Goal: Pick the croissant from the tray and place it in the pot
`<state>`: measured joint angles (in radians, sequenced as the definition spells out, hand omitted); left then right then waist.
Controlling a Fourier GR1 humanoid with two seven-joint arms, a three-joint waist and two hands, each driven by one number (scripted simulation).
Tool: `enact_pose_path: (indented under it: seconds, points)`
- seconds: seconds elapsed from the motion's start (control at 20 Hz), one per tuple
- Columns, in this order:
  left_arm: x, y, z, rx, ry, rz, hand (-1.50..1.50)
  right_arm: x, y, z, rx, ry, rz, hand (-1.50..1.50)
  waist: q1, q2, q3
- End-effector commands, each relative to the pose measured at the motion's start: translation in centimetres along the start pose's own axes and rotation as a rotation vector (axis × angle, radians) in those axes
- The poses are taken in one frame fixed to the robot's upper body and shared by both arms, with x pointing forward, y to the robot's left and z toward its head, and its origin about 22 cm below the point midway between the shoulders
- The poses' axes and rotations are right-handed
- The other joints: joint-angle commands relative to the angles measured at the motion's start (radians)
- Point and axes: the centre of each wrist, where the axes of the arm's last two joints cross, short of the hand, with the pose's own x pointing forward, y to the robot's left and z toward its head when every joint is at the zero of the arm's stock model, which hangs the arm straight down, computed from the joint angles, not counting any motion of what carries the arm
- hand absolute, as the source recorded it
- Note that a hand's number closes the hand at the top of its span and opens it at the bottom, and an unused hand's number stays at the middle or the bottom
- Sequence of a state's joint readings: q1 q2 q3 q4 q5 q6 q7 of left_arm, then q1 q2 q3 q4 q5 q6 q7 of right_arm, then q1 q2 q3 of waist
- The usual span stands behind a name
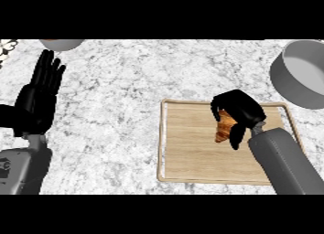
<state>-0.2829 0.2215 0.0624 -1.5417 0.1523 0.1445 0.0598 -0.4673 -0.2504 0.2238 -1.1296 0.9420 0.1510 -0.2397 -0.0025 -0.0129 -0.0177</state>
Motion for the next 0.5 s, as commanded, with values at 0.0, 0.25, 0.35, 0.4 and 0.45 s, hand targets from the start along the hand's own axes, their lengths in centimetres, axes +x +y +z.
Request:
enact_pose_path:
  seconds: [0.0, 0.25, 0.35, 0.4, 0.45]
  points:
    - [0.9, 0.5, 0.2, 0.0, -0.003, 0.004, 0.0, 2.0, 0.5, 0.8, -0.098, 0.04, 0.021, 1.5, -0.001, 0.009, 0.018]
    - [-0.1, -0.1, -0.2, 0.0, -0.013, 0.008, 0.0, 3.0, -3.0, -1.1, -0.242, 0.208, -0.024, 1.5, 0.006, 0.015, 0.017]
    - [0.5, -0.2, -0.5, -0.019, -0.013, 0.009, 0.0, 4.0, -3.7, -3.6, -0.289, 0.443, -0.042, 1.5, 0.037, 0.025, 0.016]
    - [0.4, -1.2, -0.4, -0.044, -0.035, 0.014, 0.0, 3.4, -5.0, -4.2, -0.308, 0.542, -0.056, 1.5, 0.058, 0.035, 0.014]
    - [1.3, -0.9, -0.7, -0.054, -0.048, 0.001, 0.0, 2.5, -5.7, -4.3, -0.344, 0.637, -0.079, 1.5, 0.072, 0.04, 0.015]
